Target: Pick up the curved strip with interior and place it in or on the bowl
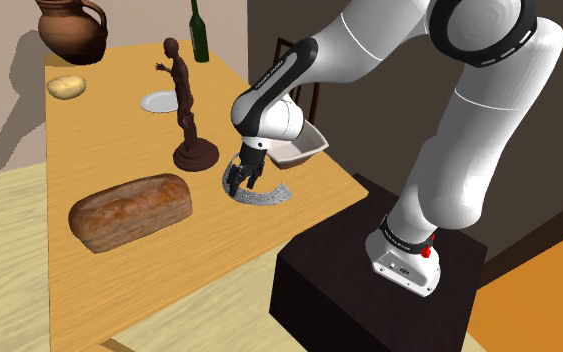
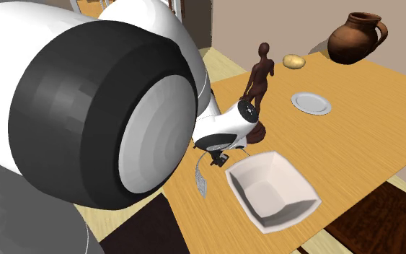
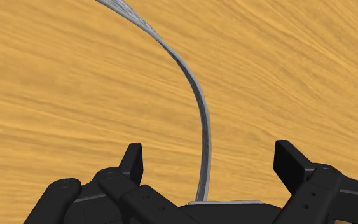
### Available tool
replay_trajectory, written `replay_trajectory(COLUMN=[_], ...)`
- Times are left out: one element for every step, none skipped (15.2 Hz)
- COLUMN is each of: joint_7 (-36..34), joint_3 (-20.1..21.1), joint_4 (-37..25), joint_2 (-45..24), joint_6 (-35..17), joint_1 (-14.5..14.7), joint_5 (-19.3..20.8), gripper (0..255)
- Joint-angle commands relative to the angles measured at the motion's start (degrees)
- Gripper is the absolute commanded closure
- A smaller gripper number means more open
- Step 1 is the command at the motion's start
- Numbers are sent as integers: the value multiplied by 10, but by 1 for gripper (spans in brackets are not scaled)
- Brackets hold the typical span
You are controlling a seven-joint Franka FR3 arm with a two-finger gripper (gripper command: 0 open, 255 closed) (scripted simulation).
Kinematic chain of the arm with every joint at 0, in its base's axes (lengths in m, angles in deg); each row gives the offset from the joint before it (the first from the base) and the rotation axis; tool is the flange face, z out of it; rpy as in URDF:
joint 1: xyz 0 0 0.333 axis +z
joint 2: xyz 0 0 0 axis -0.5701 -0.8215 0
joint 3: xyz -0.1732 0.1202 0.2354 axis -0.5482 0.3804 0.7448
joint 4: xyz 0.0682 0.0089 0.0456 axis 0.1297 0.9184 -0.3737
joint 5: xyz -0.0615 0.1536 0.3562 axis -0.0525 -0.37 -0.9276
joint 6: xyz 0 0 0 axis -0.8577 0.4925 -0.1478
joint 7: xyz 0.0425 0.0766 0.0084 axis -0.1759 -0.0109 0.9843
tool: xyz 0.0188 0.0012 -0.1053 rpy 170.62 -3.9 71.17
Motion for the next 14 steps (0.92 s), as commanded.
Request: replay_trajectory(joint_7=[0,0,0,0,0,0,0,0,0,0,0,-8,-15,-22], joint_3=[0,0,0,0,0,0,0,0,0,0,0,-1,-3,-4], joint_4=[0,0,0,0,0,0,0,0,0,0,0,1,2,2], joint_2=[0,0,0,0,0,0,0,0,0,0,0,7,15,22], joint_6=[0,0,0,0,0,0,0,0,0,0,0,5,10,15], joint_1=[0,0,0,0,0,0,0,0,0,0,0,0,0,0], joint_5=[0,0,0,0,0,0,0,0,0,0,0,7,14,21], gripper=[0,255,255,255,255,255,255,255,255,255,255,255,255,255])
